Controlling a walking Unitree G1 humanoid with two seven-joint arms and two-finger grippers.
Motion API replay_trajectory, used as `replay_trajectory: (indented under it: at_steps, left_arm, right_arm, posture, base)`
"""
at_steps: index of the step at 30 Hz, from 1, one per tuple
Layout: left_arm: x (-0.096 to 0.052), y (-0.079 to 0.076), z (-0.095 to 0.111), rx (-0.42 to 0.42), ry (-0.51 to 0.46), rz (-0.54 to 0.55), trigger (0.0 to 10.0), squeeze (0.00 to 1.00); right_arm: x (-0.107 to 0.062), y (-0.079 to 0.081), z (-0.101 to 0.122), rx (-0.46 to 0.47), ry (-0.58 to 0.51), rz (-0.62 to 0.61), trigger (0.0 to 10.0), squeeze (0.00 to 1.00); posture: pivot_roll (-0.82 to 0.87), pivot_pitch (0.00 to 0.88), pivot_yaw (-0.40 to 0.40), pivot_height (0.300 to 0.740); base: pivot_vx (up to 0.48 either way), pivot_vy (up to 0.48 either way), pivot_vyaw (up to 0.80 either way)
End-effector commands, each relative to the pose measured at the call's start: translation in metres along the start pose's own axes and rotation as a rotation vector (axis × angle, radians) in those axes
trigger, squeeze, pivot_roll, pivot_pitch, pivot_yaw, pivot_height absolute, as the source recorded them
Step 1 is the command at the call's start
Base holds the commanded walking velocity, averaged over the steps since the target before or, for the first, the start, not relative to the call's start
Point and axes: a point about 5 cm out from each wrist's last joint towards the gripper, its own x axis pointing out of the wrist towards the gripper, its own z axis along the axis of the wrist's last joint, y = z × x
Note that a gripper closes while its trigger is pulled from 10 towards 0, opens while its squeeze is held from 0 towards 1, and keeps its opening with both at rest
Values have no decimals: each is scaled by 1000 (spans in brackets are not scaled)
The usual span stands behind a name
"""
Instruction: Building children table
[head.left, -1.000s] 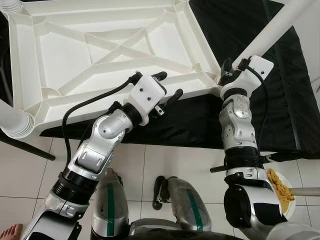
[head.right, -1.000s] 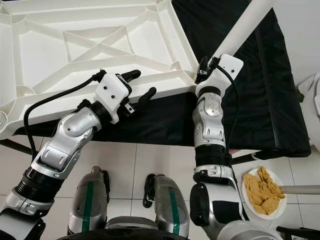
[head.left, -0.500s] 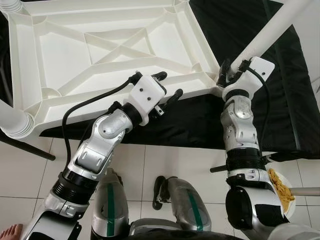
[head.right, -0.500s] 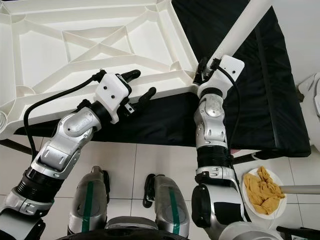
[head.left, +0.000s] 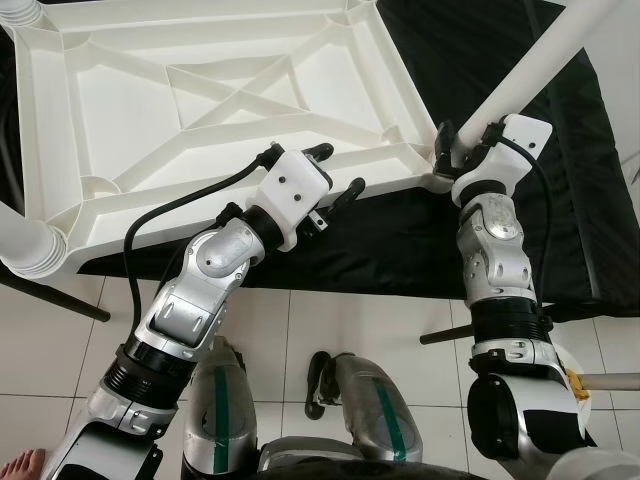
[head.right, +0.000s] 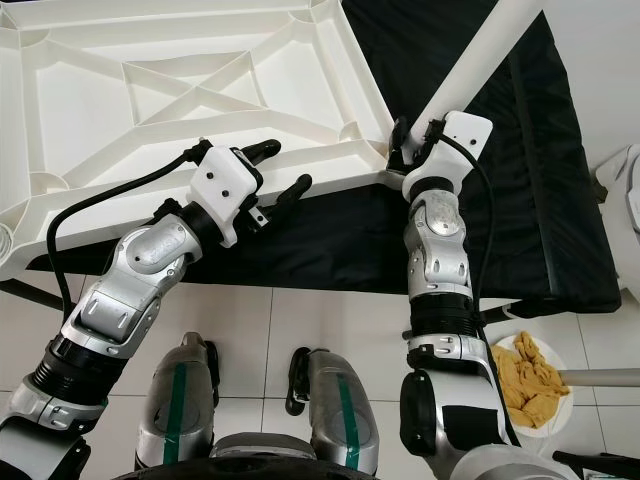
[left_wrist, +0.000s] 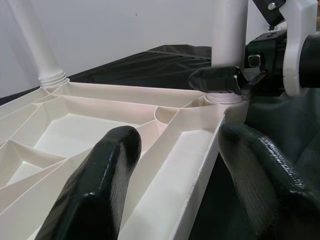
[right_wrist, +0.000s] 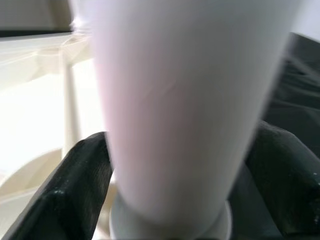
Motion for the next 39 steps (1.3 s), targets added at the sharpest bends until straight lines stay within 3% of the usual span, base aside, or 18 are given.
replay_trajectory:
  at_steps: [1,11,22,32,33,39]
  left_arm:
    - [0,-4,1,2,2,-48,10000,0]
    - [0,-3,0,11,4,-52,10000,0]
    - [0,0,1,23,3,-54,10000,0]
    - [-1,0,0,27,6,-58,10000,0]
    - [-1,0,0,27,7,-59,10000,0]
    - [-2,1,1,30,8,-56,10000,0]
  right_arm:
    - [-1,-5,-6,-8,29,93,10000,0]
    - [3,-20,-3,-63,30,325,10000,0]
    - [5,-36,4,-68,22,415,10000,0]
    - [12,-38,7,-71,0,437,10000,0]
    - [13,-38,6,-69,-1,444,0,0]
    - [13,-36,3,-46,0,476,0,0]
  posture:
    - [98,73,-117,740]
    - [103,55,-109,740]
    - [107,44,-101,740]
    - [112,41,-96,740]
    - [114,41,-94,740]
    - [118,43,-95,740]
  base:
    - [0,0,0]
    - [0,0,0]
    - [0,0,0]
    - [0,0,0]
    - [0,0,0]
    - [0,0,0]
